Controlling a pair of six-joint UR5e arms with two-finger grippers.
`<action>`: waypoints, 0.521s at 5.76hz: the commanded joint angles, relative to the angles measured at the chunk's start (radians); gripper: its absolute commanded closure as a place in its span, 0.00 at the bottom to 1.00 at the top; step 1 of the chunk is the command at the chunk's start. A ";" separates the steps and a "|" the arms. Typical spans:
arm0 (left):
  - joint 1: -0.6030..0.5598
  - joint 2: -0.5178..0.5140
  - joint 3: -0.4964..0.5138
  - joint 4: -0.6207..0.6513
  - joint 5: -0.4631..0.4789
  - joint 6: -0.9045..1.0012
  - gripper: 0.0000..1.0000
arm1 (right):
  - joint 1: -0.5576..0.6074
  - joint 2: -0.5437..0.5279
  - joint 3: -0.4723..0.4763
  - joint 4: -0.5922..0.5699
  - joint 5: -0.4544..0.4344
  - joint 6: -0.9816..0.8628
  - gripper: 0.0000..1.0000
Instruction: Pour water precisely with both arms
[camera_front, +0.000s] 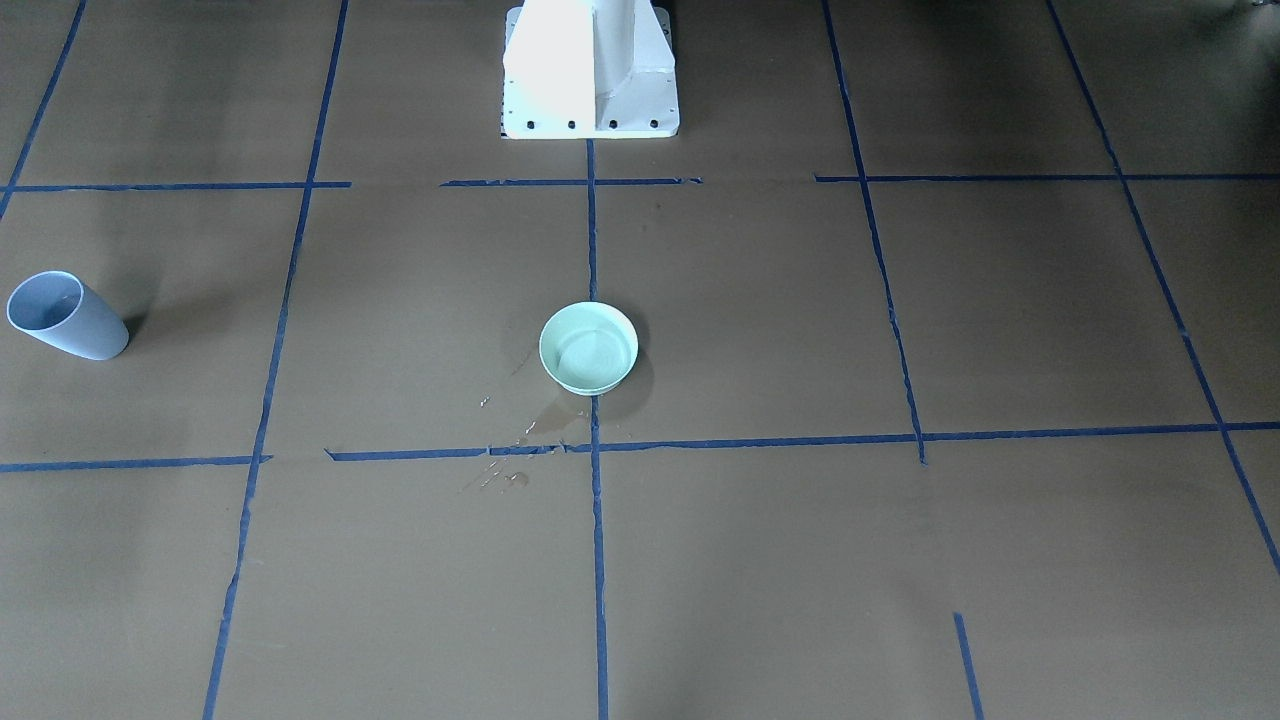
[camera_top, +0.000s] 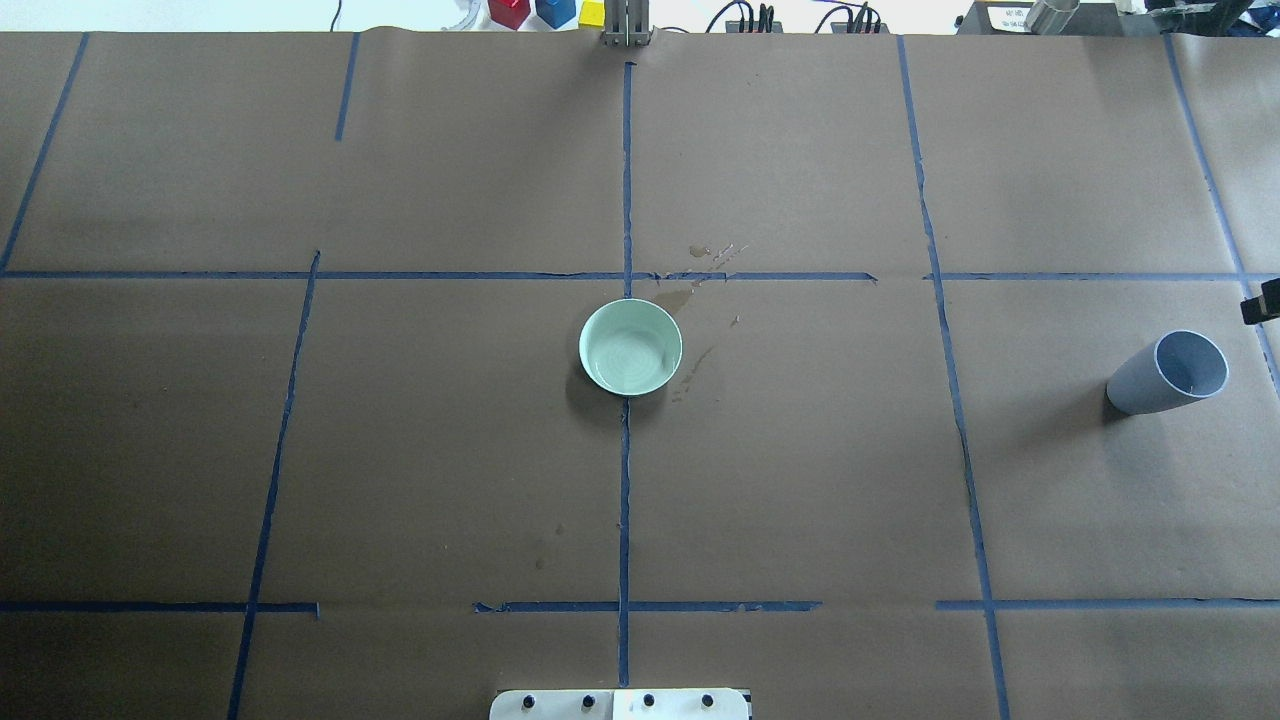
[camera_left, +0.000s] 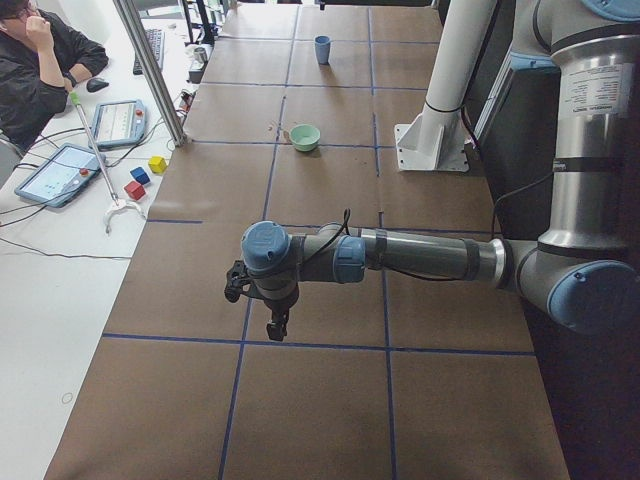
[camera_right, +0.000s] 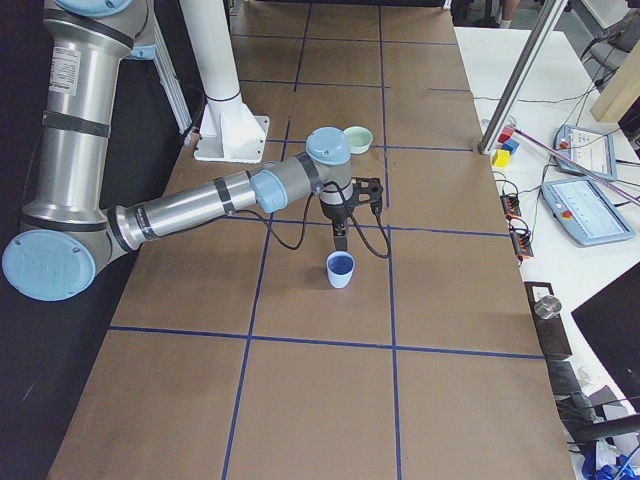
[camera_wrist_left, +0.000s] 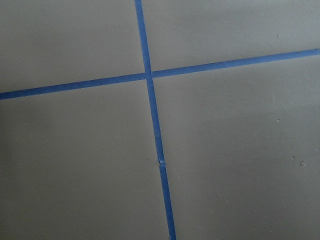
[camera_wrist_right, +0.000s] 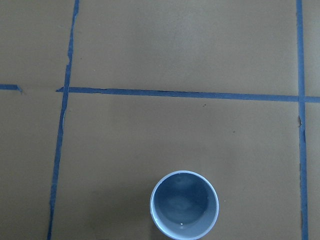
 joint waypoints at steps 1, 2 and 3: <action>-0.001 0.001 0.000 0.000 -0.001 -0.002 0.00 | -0.112 -0.103 0.002 0.210 -0.174 0.171 0.00; -0.001 0.001 -0.002 0.000 -0.001 -0.002 0.00 | -0.172 -0.179 0.002 0.375 -0.251 0.266 0.00; -0.001 0.013 -0.003 0.000 -0.002 0.001 0.00 | -0.276 -0.206 0.002 0.432 -0.372 0.369 0.01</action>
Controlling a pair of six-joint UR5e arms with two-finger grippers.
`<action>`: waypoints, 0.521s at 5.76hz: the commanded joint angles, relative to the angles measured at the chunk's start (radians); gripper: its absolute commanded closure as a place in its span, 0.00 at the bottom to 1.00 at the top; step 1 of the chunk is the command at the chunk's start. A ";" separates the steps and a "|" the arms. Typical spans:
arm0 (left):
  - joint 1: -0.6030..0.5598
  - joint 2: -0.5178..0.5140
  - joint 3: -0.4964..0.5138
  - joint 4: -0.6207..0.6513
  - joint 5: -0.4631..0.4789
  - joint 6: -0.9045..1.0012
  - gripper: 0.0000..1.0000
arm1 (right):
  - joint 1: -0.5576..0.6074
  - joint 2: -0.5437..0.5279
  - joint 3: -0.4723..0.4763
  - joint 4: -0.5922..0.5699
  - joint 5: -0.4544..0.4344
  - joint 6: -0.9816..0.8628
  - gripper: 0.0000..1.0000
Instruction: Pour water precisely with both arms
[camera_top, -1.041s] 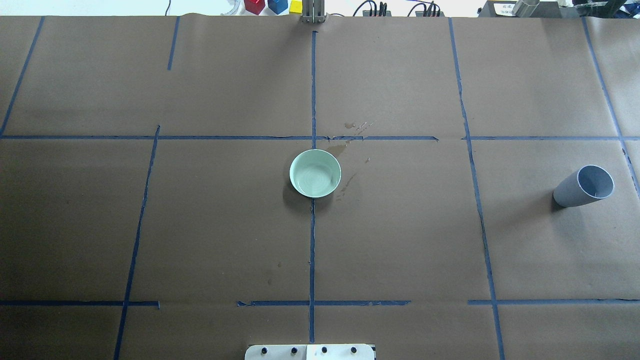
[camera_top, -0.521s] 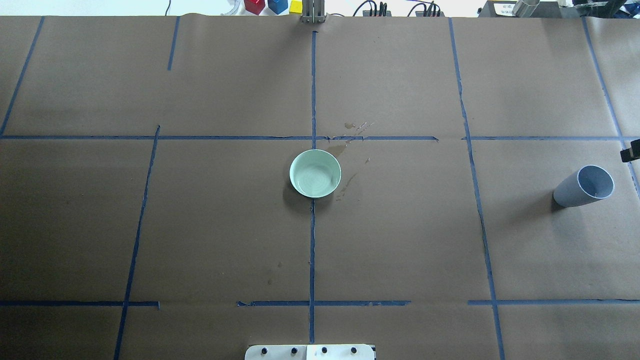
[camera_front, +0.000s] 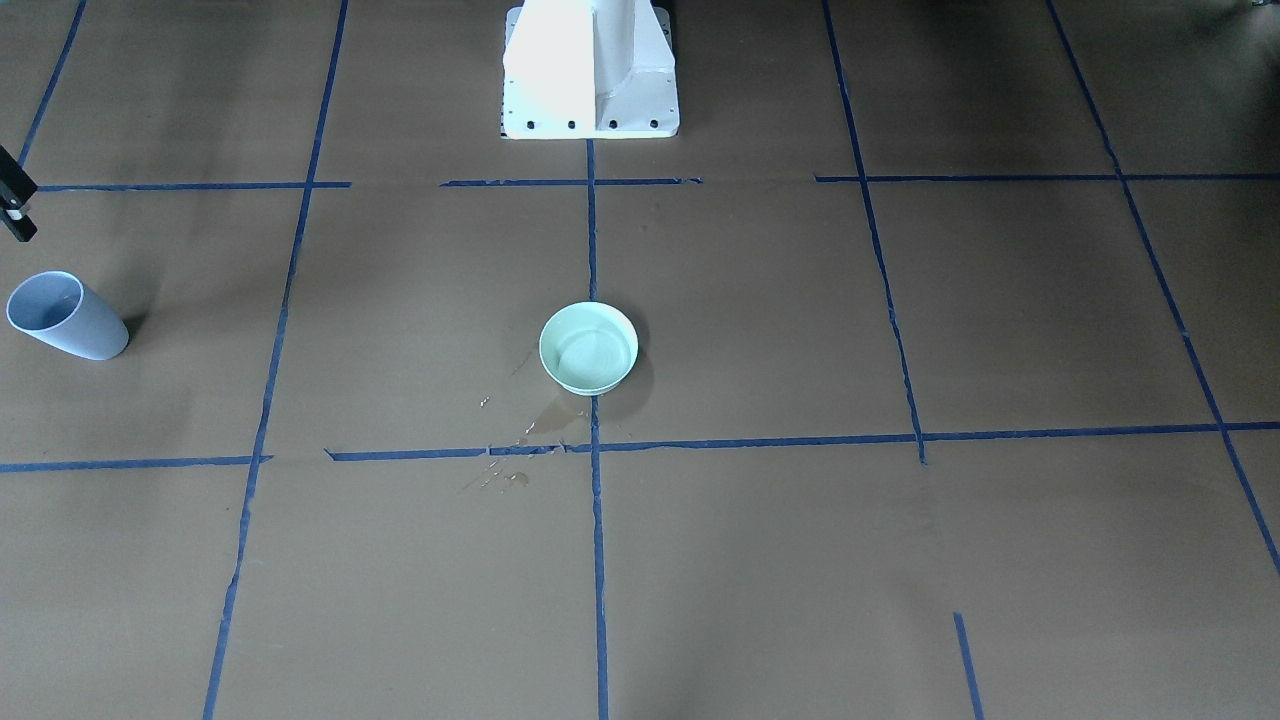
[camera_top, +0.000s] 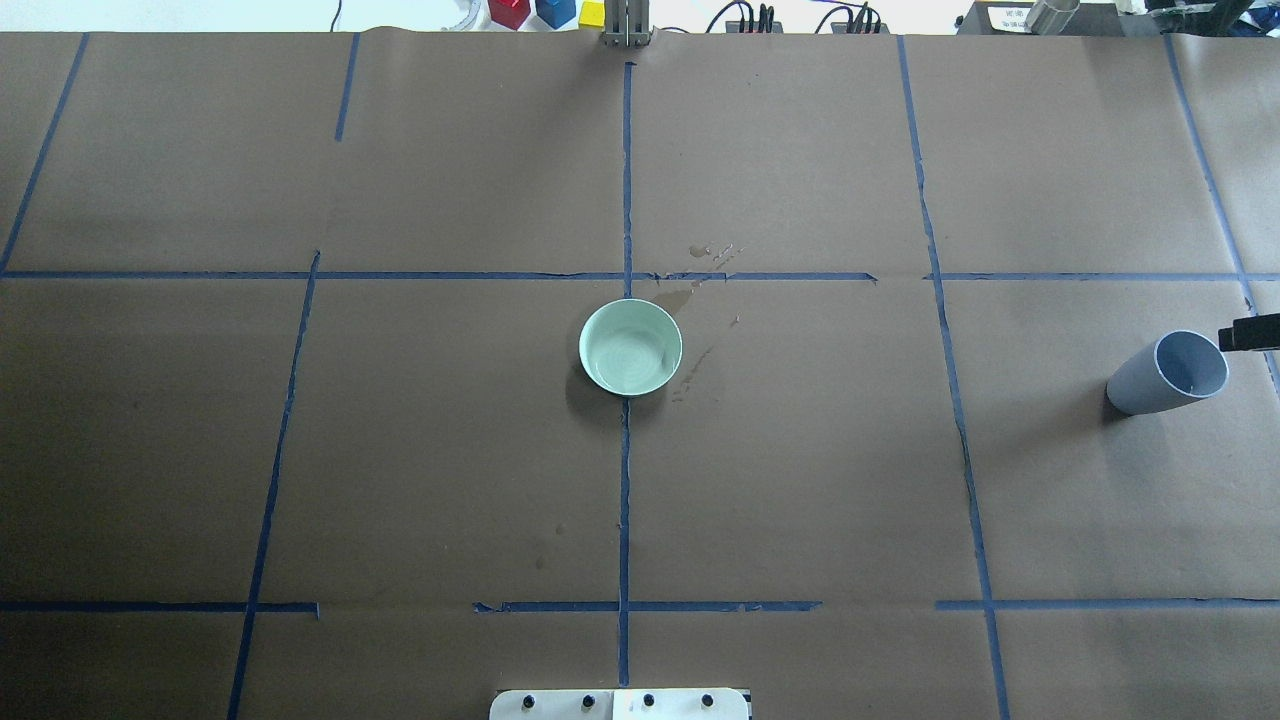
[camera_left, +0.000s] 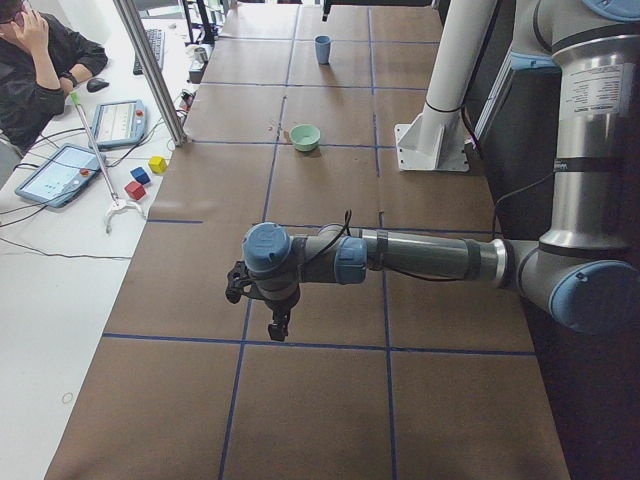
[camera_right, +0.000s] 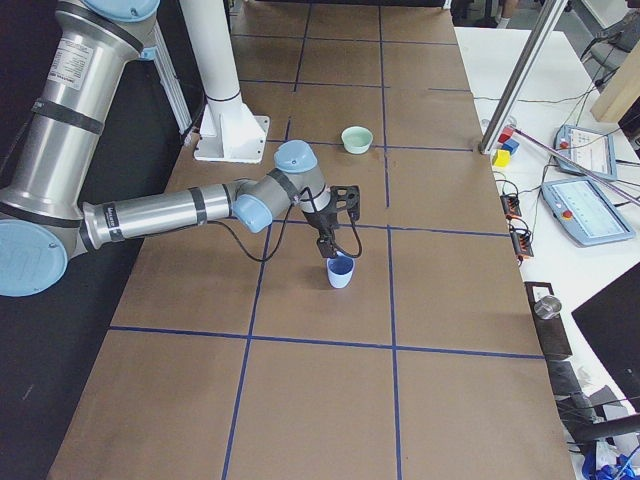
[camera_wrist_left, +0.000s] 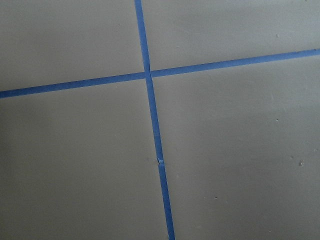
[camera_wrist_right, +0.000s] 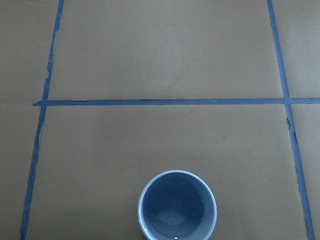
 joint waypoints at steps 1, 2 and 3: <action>0.000 0.008 -0.004 0.000 -0.001 0.001 0.00 | -0.188 -0.050 0.000 0.120 -0.232 0.188 0.01; 0.000 0.008 -0.004 0.000 -0.001 -0.001 0.00 | -0.300 -0.111 -0.001 0.210 -0.385 0.269 0.01; 0.000 0.008 -0.012 0.000 -0.001 -0.004 0.00 | -0.403 -0.137 -0.005 0.218 -0.531 0.340 0.01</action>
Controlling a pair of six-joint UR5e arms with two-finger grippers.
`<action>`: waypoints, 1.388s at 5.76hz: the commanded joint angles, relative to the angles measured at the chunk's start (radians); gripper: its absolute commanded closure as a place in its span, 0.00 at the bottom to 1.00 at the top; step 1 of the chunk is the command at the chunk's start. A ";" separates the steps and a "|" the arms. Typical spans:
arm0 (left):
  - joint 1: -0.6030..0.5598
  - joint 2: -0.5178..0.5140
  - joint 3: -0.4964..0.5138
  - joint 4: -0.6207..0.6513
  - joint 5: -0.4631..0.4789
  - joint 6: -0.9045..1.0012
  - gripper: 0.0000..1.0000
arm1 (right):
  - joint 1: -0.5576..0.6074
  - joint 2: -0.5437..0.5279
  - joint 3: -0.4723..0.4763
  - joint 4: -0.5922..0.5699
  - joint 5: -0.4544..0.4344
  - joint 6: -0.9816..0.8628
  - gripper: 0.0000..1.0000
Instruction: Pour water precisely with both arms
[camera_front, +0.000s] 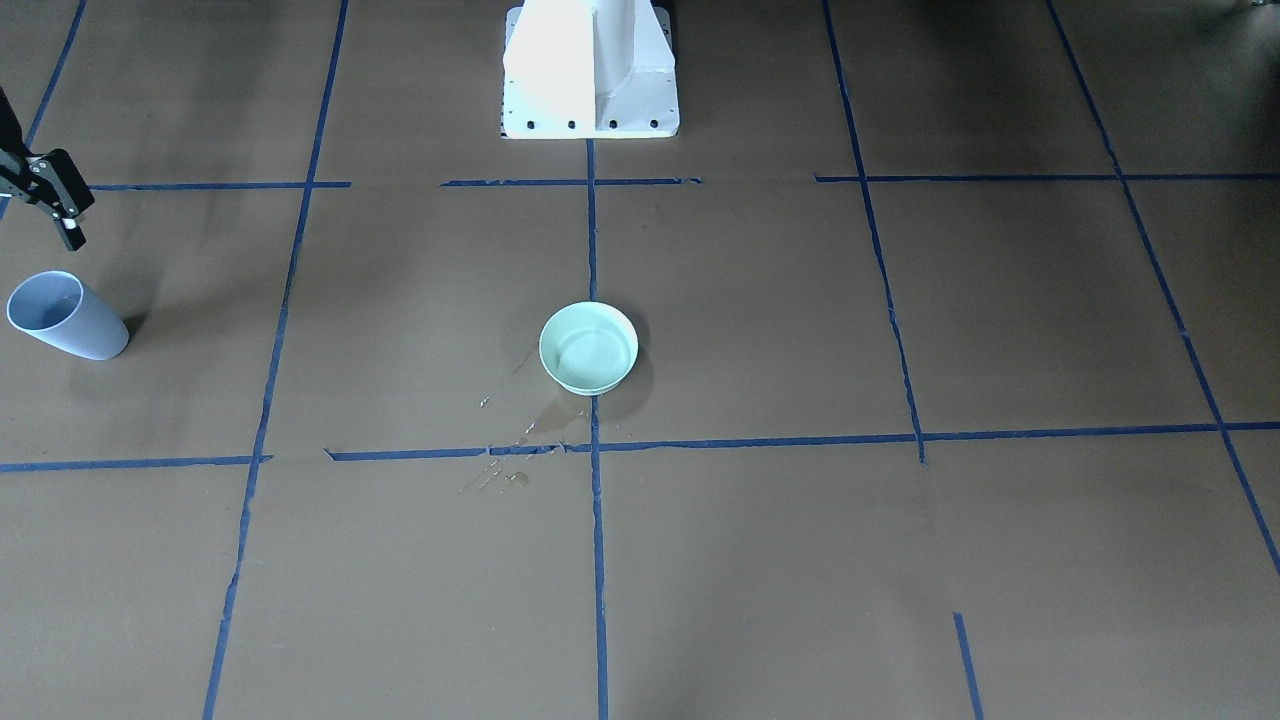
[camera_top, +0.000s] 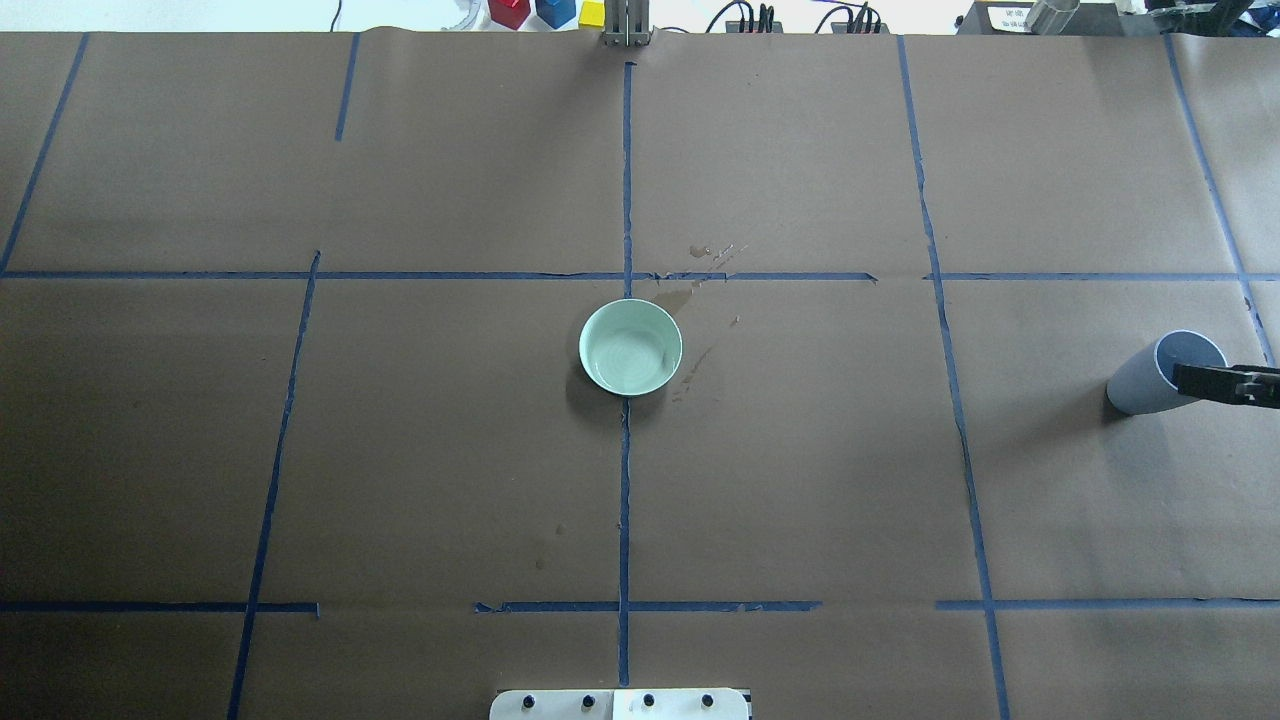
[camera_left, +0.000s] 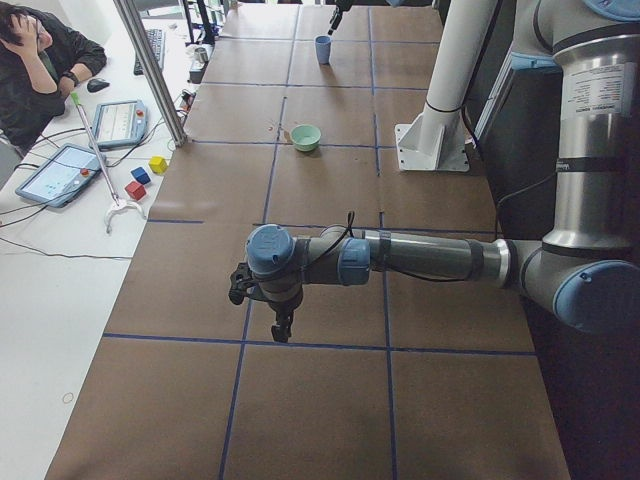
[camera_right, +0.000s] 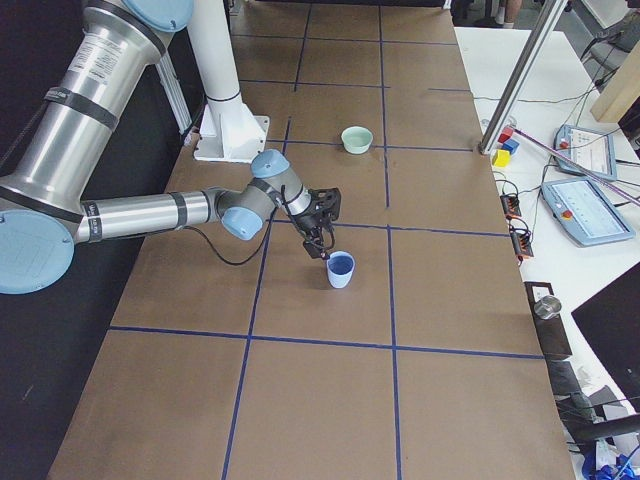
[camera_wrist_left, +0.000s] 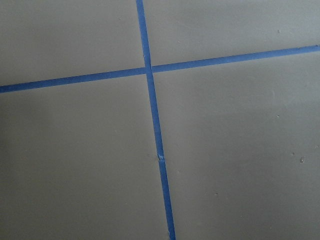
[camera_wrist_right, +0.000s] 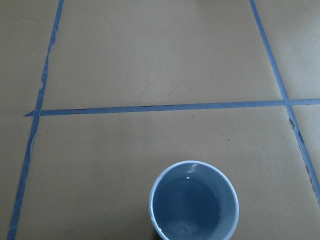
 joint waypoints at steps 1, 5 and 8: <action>0.000 0.000 -0.007 0.000 0.000 -0.002 0.00 | -0.187 -0.060 -0.004 0.036 -0.242 0.129 0.01; 0.000 0.000 -0.005 0.000 -0.025 -0.004 0.00 | -0.487 -0.093 -0.162 0.119 -0.650 0.373 0.01; 0.002 -0.003 -0.004 0.000 -0.025 -0.004 0.00 | -0.510 0.026 -0.315 0.137 -0.762 0.390 0.01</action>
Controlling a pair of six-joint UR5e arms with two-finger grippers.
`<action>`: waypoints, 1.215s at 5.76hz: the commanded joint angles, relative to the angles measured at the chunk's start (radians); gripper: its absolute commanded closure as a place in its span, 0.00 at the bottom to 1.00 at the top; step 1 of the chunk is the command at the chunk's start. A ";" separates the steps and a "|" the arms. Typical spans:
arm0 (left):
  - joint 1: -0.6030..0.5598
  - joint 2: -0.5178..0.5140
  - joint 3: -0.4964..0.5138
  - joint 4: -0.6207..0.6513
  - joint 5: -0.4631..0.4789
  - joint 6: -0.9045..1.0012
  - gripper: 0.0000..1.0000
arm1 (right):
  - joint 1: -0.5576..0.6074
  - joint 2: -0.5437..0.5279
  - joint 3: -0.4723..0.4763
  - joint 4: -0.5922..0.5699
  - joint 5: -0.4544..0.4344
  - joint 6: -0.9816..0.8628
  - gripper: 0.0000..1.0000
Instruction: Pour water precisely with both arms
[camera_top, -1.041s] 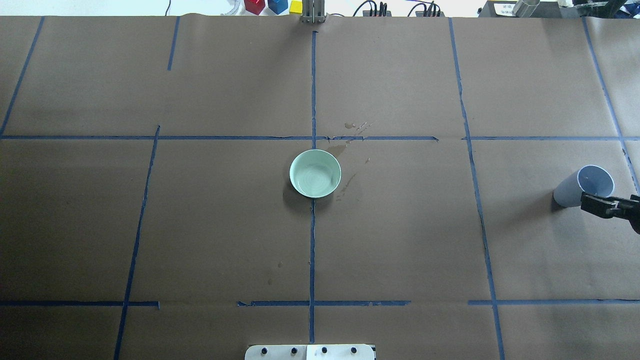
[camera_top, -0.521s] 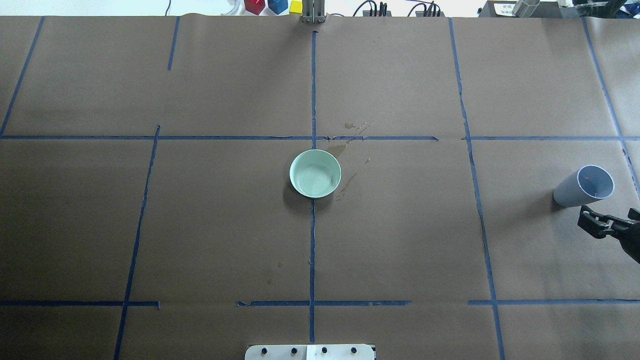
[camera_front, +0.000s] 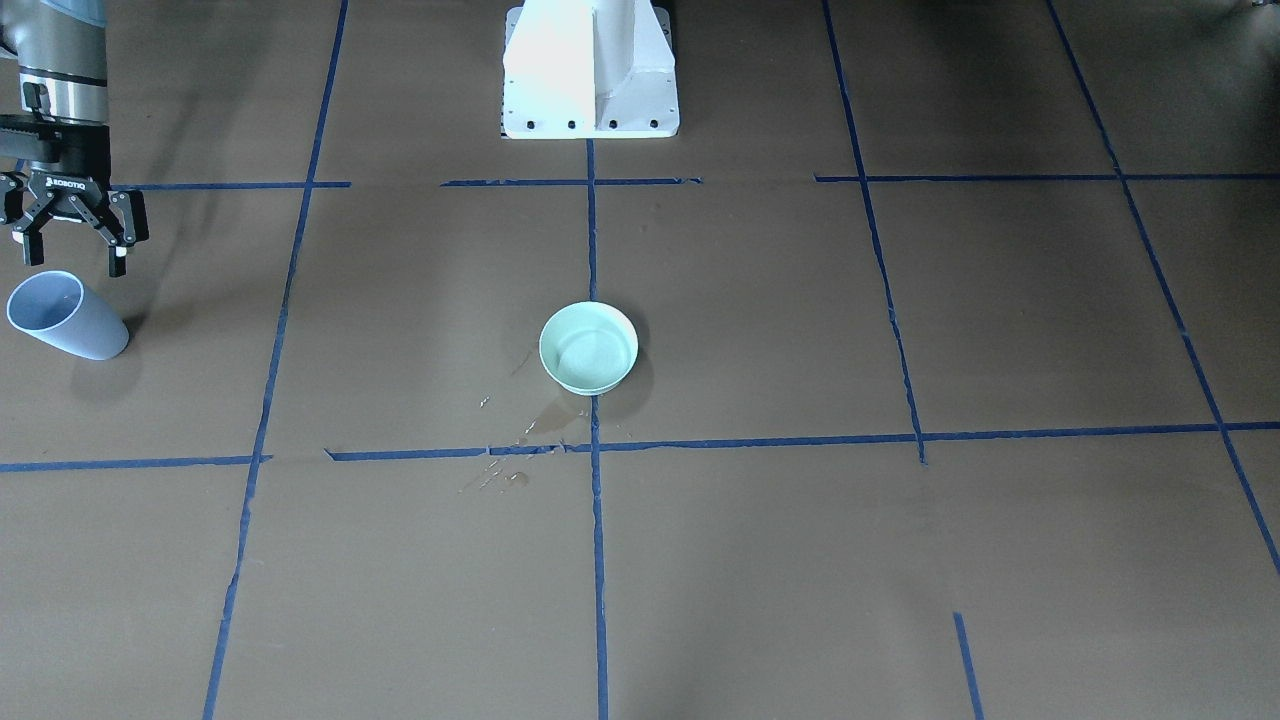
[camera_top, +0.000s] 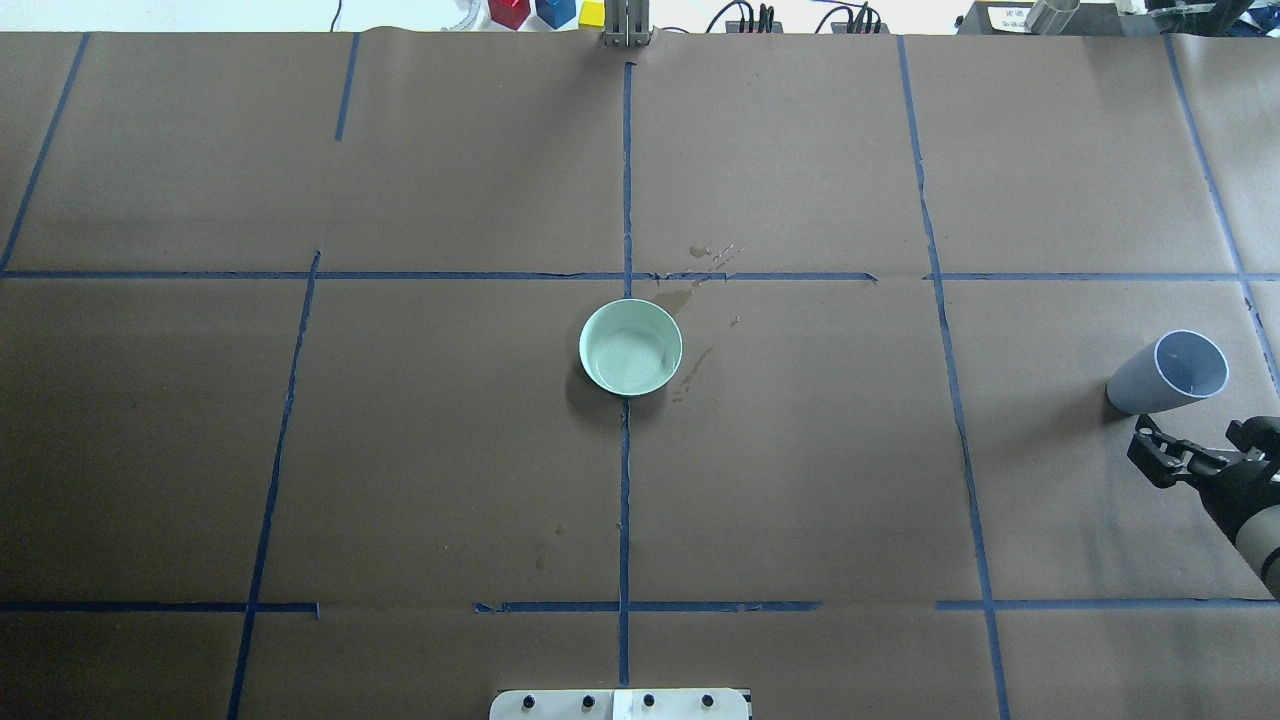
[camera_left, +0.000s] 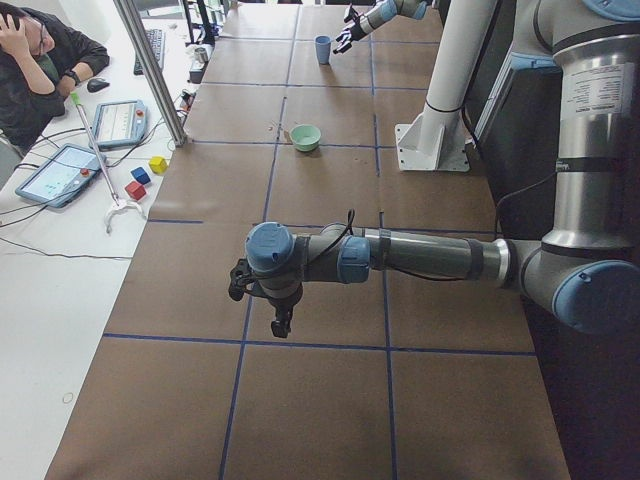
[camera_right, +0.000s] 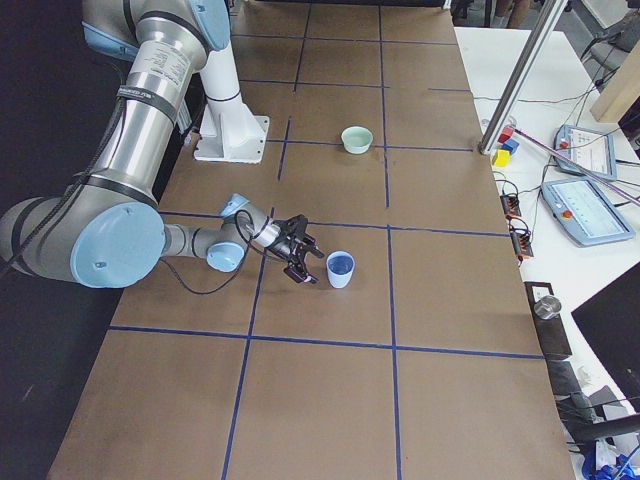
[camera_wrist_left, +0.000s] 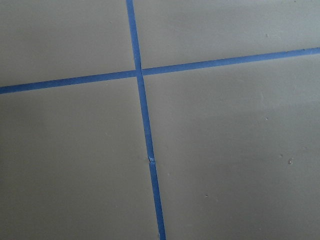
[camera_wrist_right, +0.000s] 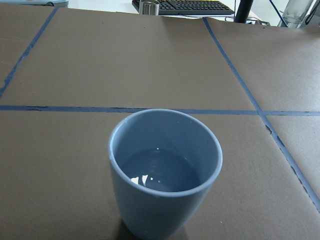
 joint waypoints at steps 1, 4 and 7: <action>0.000 -0.001 0.001 0.000 0.000 0.000 0.00 | -0.004 0.070 -0.091 0.017 -0.060 0.002 0.01; 0.000 -0.004 0.004 0.000 0.000 0.000 0.00 | -0.003 0.105 -0.137 0.017 -0.121 -0.012 0.01; 0.000 -0.004 0.004 0.000 0.000 0.000 0.00 | -0.003 0.115 -0.160 0.019 -0.155 -0.013 0.01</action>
